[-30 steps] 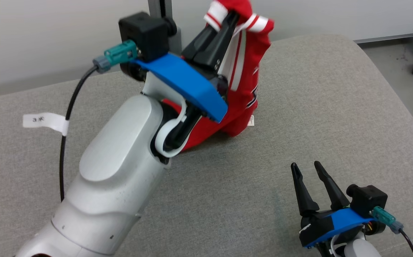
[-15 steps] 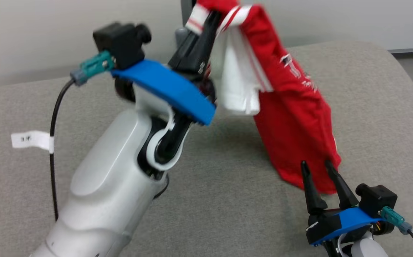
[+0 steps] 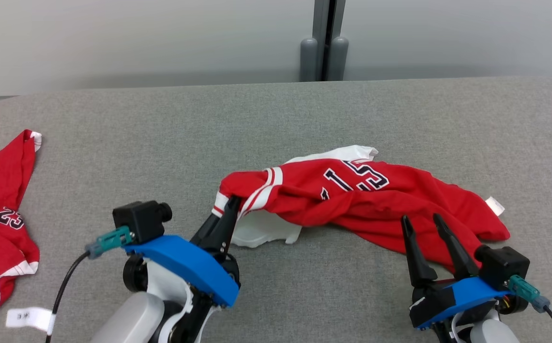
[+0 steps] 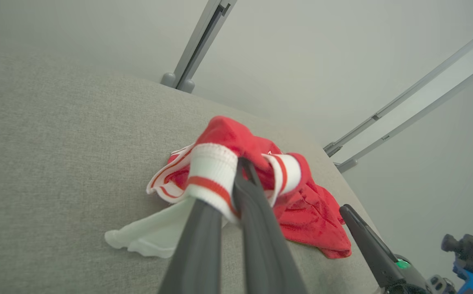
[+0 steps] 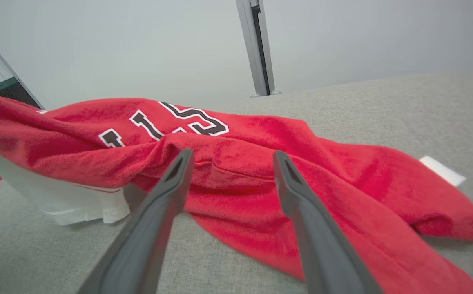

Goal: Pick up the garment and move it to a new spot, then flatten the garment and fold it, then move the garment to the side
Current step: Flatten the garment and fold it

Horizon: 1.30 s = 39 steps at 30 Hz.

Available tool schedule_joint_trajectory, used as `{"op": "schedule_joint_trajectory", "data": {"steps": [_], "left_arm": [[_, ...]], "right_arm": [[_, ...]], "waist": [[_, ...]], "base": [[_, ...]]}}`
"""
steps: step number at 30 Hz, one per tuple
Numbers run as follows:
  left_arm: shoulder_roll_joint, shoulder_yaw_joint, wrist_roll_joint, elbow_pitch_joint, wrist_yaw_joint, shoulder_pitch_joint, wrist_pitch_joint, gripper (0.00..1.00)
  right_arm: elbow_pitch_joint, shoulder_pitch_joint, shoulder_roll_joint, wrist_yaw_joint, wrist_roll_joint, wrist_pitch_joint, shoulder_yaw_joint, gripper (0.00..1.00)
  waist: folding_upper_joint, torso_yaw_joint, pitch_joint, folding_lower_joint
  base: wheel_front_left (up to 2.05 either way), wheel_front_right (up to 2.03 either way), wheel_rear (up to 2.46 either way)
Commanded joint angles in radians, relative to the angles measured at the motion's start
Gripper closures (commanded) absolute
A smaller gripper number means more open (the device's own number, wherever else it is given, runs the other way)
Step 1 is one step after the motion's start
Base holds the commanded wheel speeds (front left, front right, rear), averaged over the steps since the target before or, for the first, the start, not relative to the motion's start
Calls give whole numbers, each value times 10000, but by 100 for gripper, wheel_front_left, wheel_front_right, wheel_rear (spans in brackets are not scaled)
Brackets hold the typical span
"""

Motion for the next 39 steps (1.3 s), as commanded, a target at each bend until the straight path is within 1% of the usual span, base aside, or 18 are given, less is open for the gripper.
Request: {"op": "schedule_joint_trajectory", "data": {"steps": [1,8,10,12,14,16,23,26,27,28,29,33,39], "left_arm": [[182,59,-99,-651,201,473,21,100],[827,331,-226,-3364,1142,1852,46,100],[903,424,-349,-3636,1413,2173,81,100],[959,546,-436,-3488,1554,2304,108,100],[952,654,-487,-2963,1591,2280,62,100],[860,806,-489,-2199,1518,1977,-59,100],[591,1115,-34,1272,1219,334,-588,100],[498,1147,209,2429,1069,-315,-871,100],[503,1114,307,2749,984,-483,-956,63],[488,1100,359,3029,911,-621,-1027,15],[466,1073,416,3249,830,-743,-1096,0],[441,971,574,3783,551,-1067,-1351,0],[413,949,657,3708,328,-836,-1766,0]], "right_arm": [[-34,161,-45,23,-58,23,-23,0],[-128,133,-46,24,-56,84,106,0],[-125,108,-46,24,-9,81,155,0],[-119,74,-44,24,34,73,216,0],[-142,47,-46,24,67,65,254,0],[-159,-9,-44,24,37,66,246,0],[-300,-261,-43,24,-18,71,334,0],[-302,-274,-46,24,23,33,335,0],[-288,-272,-43,24,38,15,325,0],[-279,-274,-43,24,55,12,320,0],[-267,-269,-43,24,70,-5,296,0],[-211,-213,-43,24,63,-67,178,0],[-174,-243,-44,24,-2,-75,27,0]], "waist": [[-1,89,-26,0],[-1,97,-32,0],[-1,37,-11,0],[-1,-57,26,0],[-1,-161,92,0],[-1,-268,169,0],[-1,-791,569,0],[-1,-993,739,0],[-1,-1045,785,0],[-1,-1089,822,0],[-1,-1120,849,0],[-1,-1115,878,0],[-1,-905,711,0]], "base": [[0,0,0],[0,0,0],[0,0,0],[0,0,0],[0,0,0],[0,0,0],[0,0,0],[0,0,0],[0,0,0],[0,0,0],[0,0,0],[0,0,0],[0,0,0]]}}
